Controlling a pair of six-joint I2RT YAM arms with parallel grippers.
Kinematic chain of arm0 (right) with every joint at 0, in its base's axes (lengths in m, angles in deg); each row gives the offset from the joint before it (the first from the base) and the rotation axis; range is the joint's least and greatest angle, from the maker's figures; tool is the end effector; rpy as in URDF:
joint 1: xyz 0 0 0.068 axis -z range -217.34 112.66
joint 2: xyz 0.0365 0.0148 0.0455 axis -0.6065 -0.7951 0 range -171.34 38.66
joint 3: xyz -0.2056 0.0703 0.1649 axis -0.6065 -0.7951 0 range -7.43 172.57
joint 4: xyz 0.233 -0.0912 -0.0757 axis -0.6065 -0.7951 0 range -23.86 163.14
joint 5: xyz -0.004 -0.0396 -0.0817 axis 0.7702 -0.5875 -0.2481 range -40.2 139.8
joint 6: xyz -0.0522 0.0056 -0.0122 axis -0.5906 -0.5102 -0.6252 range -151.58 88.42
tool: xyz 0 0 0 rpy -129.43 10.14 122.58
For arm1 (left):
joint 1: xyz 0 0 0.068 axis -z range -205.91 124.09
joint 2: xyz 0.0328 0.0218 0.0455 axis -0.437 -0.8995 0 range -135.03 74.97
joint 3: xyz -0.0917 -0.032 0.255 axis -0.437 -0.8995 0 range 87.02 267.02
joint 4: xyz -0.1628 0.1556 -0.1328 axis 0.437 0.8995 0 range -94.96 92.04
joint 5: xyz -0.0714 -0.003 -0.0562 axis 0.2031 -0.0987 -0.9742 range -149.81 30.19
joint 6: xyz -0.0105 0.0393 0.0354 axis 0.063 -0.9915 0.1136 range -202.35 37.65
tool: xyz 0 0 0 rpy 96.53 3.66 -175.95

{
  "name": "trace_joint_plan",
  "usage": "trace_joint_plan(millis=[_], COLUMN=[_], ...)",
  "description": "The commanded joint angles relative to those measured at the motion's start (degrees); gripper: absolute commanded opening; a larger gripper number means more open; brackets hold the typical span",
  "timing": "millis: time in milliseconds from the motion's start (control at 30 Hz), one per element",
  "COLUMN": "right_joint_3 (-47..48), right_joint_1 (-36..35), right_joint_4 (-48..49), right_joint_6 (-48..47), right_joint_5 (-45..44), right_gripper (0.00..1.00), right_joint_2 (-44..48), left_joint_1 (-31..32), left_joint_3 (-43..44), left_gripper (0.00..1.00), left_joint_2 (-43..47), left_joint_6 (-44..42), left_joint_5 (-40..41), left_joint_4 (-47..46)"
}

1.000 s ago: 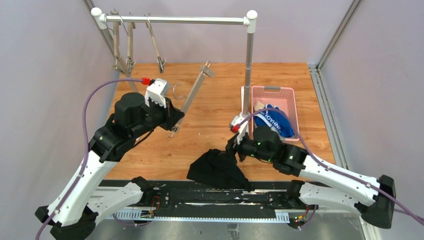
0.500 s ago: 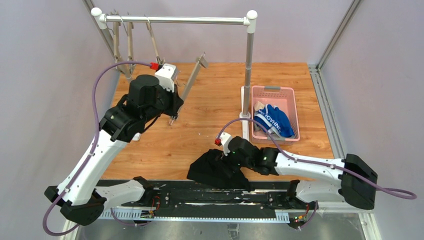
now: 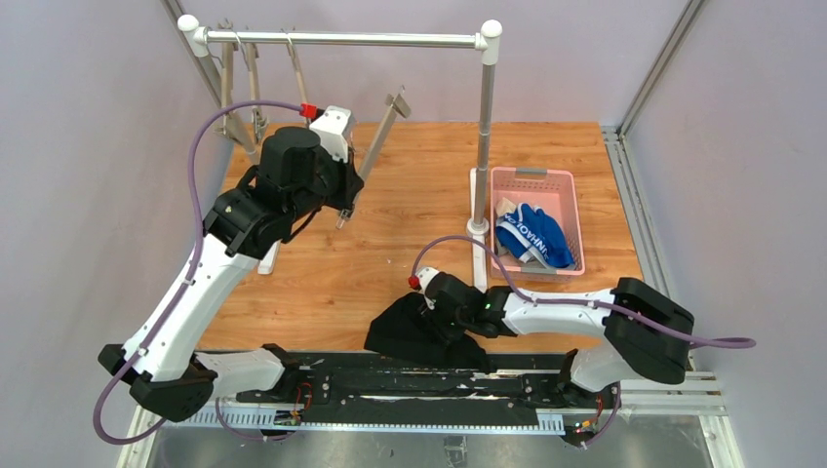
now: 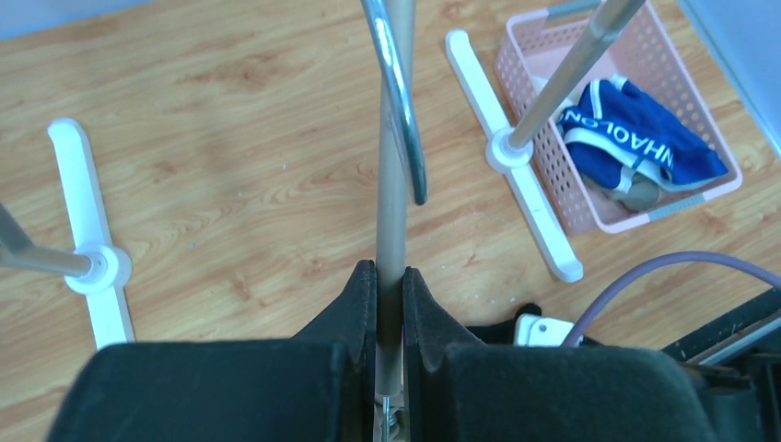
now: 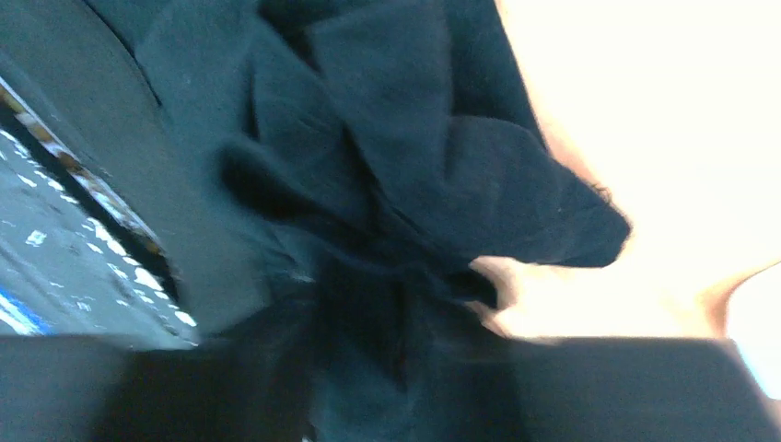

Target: Remove the underwear clipped to the hanger

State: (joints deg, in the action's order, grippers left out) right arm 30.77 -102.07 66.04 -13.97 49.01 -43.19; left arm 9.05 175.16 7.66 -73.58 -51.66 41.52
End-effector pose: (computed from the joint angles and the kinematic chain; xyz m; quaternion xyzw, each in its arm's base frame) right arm 0.1160 0.2445 0.1643 -0.3744 0.8643 0.2162 0.2571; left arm 0.1866 -0.1244 0.4530 0.1544 0.8309 -0.1420 0.5154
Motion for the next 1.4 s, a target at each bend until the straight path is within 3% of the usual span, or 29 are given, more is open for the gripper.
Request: trace_joint_plan(millis=[0,33,233,567,800,1067,1367], right_joint_3=[1.50,1.79,4.92,14.96,22.68,25.17,23.57], right_joint_1=[-0.92,-0.94,-1.26,-0.81,7.30,22.89,41.16], right_joint_4=[-1.49,-1.90,-8.35,-21.13,-24.00,-13.10,-5.57], right_joint_6=[1.76,1.76,1.96,-4.42,-13.30,-24.65,-25.03], right_joint_5=[0.74,0.79,-3.80,-31.75,-42.46,-42.69,-31.32], right_gripper=[0.04,0.01,0.00,0.00,0.00,0.00,0.00], right_joint_2=[-1.53,-1.64,3.33,27.05,33.83,33.57,26.34], left_joint_1=[0.11,0.11,0.11,0.11,0.11,-0.01,-4.31], left_joint_3=[5.09,6.03,12.31,32.51,36.11,41.66,44.60], left_gripper=[0.00,0.00,0.00,0.00,0.00,0.00,0.00], left_joint_2=[-1.41,-1.80,-5.09,-18.94,-23.28,-26.97,-29.02], left_joint_6=[-0.75,-0.65,-1.07,-2.96,-1.78,-0.70,1.80], left_joint_5=[1.26,1.26,2.47,6.32,8.41,9.09,6.48], left_joint_4=[-1.02,-0.84,0.88,9.86,10.96,11.00,10.92])
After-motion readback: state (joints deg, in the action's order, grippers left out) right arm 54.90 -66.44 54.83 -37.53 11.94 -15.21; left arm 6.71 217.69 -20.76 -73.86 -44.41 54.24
